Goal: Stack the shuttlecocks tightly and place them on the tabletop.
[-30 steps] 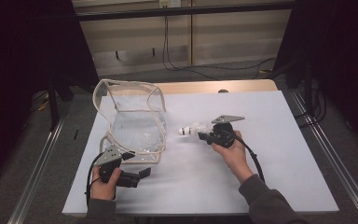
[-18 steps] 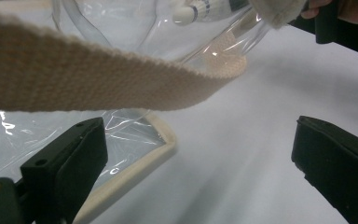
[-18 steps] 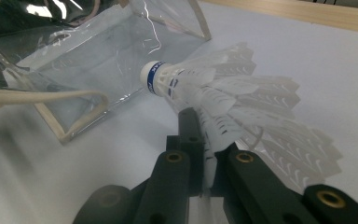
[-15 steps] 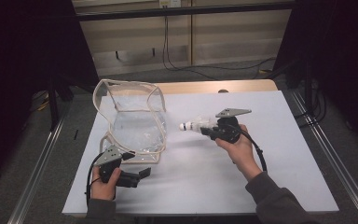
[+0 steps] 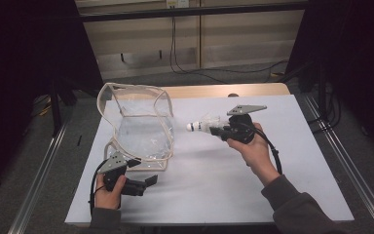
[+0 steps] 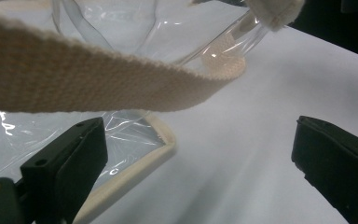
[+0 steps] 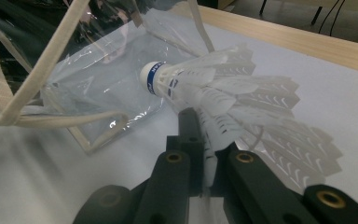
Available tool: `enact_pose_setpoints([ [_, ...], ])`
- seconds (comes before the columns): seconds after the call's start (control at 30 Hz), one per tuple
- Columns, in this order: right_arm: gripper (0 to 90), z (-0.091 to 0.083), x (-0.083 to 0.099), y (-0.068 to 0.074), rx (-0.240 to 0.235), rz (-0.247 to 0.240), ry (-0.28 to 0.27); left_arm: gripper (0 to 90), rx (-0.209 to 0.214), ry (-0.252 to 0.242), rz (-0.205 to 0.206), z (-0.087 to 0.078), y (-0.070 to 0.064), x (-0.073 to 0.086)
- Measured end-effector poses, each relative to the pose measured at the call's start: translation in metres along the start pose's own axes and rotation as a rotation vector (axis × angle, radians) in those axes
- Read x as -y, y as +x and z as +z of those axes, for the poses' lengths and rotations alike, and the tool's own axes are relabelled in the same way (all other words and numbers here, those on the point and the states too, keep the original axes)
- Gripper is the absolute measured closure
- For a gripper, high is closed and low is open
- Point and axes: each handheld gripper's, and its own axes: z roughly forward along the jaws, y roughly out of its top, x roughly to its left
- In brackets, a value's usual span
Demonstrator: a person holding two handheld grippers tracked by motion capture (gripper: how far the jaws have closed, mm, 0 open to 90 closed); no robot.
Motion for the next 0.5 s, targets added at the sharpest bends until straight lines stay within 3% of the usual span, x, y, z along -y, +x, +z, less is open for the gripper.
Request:
enact_pose_setpoints([
  [0.5,89.3,-0.010,-0.033,0.016,-0.014,-0.032,-0.020,3.5,0.000,0.002,0.000,0.000,0.000,0.000],
])
